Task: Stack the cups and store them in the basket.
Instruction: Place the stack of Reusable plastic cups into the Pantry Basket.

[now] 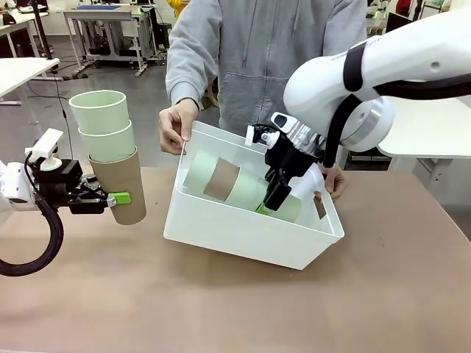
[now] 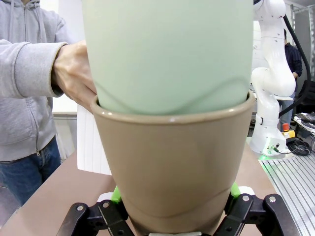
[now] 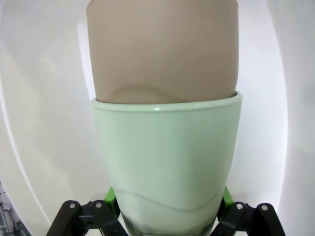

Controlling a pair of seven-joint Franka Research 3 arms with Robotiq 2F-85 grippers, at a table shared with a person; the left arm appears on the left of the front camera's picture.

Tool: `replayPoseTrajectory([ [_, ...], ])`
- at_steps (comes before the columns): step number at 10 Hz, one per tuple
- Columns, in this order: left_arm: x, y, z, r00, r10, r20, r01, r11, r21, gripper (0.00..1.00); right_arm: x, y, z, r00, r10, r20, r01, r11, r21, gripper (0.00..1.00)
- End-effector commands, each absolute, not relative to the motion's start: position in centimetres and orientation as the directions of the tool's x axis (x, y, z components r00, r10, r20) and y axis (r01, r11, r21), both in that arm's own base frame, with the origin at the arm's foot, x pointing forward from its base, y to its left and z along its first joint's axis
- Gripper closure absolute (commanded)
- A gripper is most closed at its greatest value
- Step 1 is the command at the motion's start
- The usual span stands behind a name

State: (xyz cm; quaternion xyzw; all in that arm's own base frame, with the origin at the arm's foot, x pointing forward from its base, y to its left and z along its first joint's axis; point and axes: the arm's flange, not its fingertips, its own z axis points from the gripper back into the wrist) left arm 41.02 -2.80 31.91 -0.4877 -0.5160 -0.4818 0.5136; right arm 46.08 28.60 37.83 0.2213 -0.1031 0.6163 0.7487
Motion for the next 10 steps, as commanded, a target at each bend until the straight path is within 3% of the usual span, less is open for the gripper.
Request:
replayPoseTrajectory([
  [1, 40.9, -2.9, 32.4, -0.009, 0.013, 1.0, 0.998, 0.056, 0.009, 0.15, 46.5, 29.5, 37.9, 0.248, 0.89, 0.383, -0.964, 0.185, 0.192, 0.15],
  [8, 40.9, -2.9, 32.4, -0.009, 0.013, 1.0, 0.998, 0.056, 0.009, 0.15, 46.2, 30.4, 35.6, 0.24, 0.902, 0.359, -0.964, 0.178, 0.198, 0.15],
  [9, 40.9, -2.9, 32.4, -0.009, 0.013, 1.0, 0.998, 0.056, 0.009, 0.15, 46.3, 30.3, 35.6, 0.238, 0.906, 0.349, -0.965, 0.18, 0.192, 0.0],
  [10, 40.9, -2.9, 32.4, -0.009, 0.013, 1.0, 0.998, 0.056, 0.009, 0.15, 46.3, 30.0, 36.1, 0.237, 0.903, 0.358, -0.966, 0.179, 0.188, 0.0],
])
